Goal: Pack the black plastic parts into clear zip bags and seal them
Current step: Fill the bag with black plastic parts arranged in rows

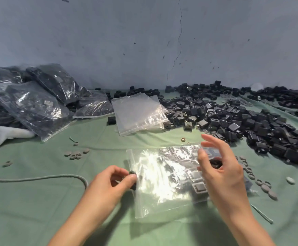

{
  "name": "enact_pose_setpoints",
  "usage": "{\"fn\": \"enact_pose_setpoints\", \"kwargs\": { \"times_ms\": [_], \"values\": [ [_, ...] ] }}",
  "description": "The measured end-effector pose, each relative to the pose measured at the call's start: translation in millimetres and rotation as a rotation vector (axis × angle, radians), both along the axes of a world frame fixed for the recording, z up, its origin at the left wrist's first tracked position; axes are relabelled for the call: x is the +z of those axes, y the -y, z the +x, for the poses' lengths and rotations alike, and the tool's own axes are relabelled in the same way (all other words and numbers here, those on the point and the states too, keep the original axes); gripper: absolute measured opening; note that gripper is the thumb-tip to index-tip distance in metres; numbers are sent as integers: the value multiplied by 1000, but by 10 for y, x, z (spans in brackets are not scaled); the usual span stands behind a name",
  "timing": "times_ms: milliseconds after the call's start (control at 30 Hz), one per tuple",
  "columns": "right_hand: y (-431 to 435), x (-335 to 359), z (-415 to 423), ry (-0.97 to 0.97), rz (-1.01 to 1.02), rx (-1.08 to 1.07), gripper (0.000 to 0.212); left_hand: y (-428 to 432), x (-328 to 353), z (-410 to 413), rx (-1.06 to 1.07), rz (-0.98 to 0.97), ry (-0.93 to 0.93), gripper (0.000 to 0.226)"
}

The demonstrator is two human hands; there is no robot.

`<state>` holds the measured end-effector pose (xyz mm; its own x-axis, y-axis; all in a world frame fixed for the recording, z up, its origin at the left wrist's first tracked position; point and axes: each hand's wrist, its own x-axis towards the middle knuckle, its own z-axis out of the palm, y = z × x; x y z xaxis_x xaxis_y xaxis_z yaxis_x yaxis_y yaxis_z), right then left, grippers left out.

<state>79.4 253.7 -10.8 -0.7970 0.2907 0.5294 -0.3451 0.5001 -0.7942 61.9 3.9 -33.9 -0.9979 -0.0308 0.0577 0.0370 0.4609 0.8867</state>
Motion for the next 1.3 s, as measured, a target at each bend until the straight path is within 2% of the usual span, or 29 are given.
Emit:
{"fn": "enact_pose_setpoints", "kwargs": {
  "times_ms": [67, 167, 333, 433, 500, 567, 800, 867, 967, 1033, 1200, 1300],
  "values": [
    [-42, 9, -2, 22, -110, -43, 29, -44, -29, 30, -128, -165, -44, 39],
    [-104, 8, 7, 13, -280, -89, 25, -11, -8, 47, -312, -391, -80, 37],
    [-237, -32, -8, 51, -346, -128, 18, 101, 21, 57, -444, -350, -14, 23],
    [-287, -46, -27, 75, -373, -136, 18, 1, -3, 29, -482, -497, -60, 21],
    [-295, -25, -49, 75, -399, -133, 18, -89, -13, -19, -495, -519, -96, 28],
    [-293, -4, -68, 62, -431, -133, 19, -144, -22, -66, -499, -461, -129, 36],
    [-340, 51, -95, 43, -514, -106, 22, -240, -82, -160, -543, -451, -151, 35],
    [-369, 66, -132, 66, -605, -117, 22, -238, -85, -173, -558, -483, -230, 36],
    [-440, 108, -198, 125, -888, -113, 20, -272, -80, -209, -505, -480, -372, 39],
    [-480, 129, -232, 159, -1004, -89, 19, -299, -109, -236, -477, -498, -360, 40],
    [-454, 151, -330, 188, -1043, -35, 17, -346, -178, -278, -481, -568, -261, 30],
    [-451, 154, -374, 197, -1087, -37, 17, -398, -171, -300, -455, -620, -252, 45]
  ]
}}
